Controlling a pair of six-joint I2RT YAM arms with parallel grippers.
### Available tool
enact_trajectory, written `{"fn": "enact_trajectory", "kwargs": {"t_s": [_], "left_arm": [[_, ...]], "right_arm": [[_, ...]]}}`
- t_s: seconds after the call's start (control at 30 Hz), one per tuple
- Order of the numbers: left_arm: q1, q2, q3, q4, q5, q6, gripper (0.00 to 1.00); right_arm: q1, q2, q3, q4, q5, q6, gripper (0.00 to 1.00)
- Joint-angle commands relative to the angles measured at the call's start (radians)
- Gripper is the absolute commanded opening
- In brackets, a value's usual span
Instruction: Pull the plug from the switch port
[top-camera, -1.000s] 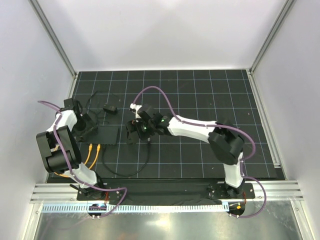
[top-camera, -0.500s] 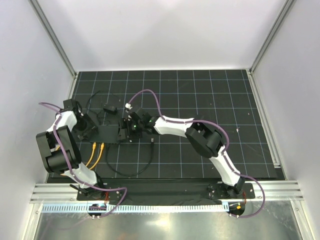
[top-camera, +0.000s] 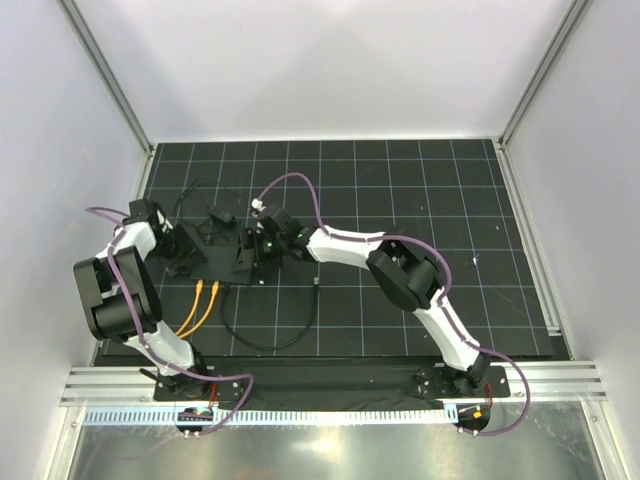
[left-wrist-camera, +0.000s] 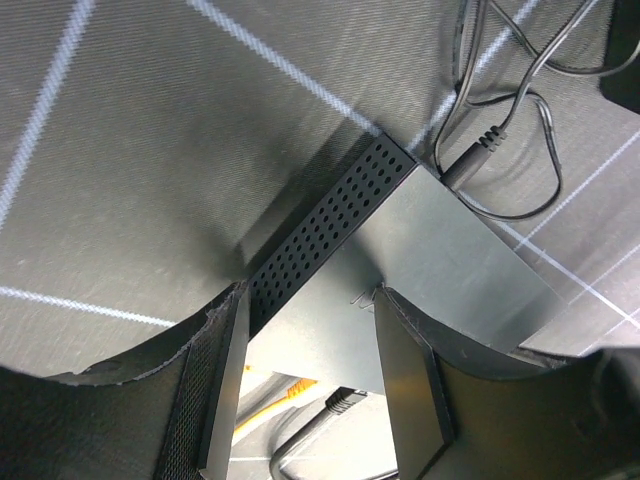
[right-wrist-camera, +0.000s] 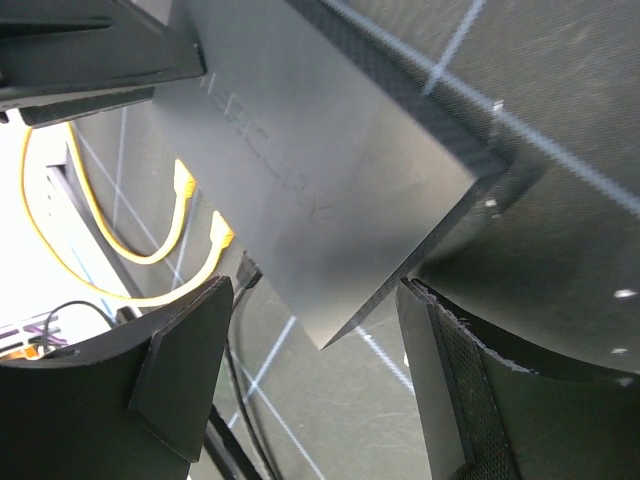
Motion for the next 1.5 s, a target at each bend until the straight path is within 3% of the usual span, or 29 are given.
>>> {"fn": "enact_trajectory", "kwargs": {"t_s": [0.0, 0.27, 0.4, 0.6, 0.83, 1.1, 1.3, 1.47], "left_arm": [[-0.02, -0.018, -0.011, 0.057, 0.074, -0.014, 0.56], [-0.02, 0.027, 0.021, 0.043, 0.086, -0.038, 0.57], [-0.02, -0.06, 0.032, 0.007, -0.059, -0.07, 0.62], [-0.018, -0.223, -0.002, 0.008, -0.164, -0.147, 0.69], [-0.008, -0.382, -0.092, 0.028, -0.087, -0.12, 0.67], [-0.009, -0.426, -0.112, 0.013, 0.068, -0.078, 0.59], [-0.038, -0.468, -0.145, -0.001, 0.059, -0.098, 0.6], [-0.124, -0.41, -0.12, 0.016, 0.034, -0.132, 0.59]], "right_arm": [[-0.012, -0.002, 0.058, -0.025, -0.012, -0.064, 0.75], [-0.051, 0.006, 0.055, -0.029, -0.082, -0.084, 0.74], [-0.058, -0.025, 0.029, -0.041, -0.073, -0.117, 0.74], [-0.063, -0.048, 0.028, -0.078, -0.073, -0.171, 0.74], [-0.074, -0.051, 0.012, -0.105, -0.122, -0.207, 0.75], [-0.071, -0.126, -0.141, 0.058, -0.115, -0.038, 0.74], [-0.059, -0.183, -0.229, 0.12, -0.081, 0.037, 0.75], [-0.055, -0.188, -0.239, 0.126, -0.061, 0.063, 0.77]]}}
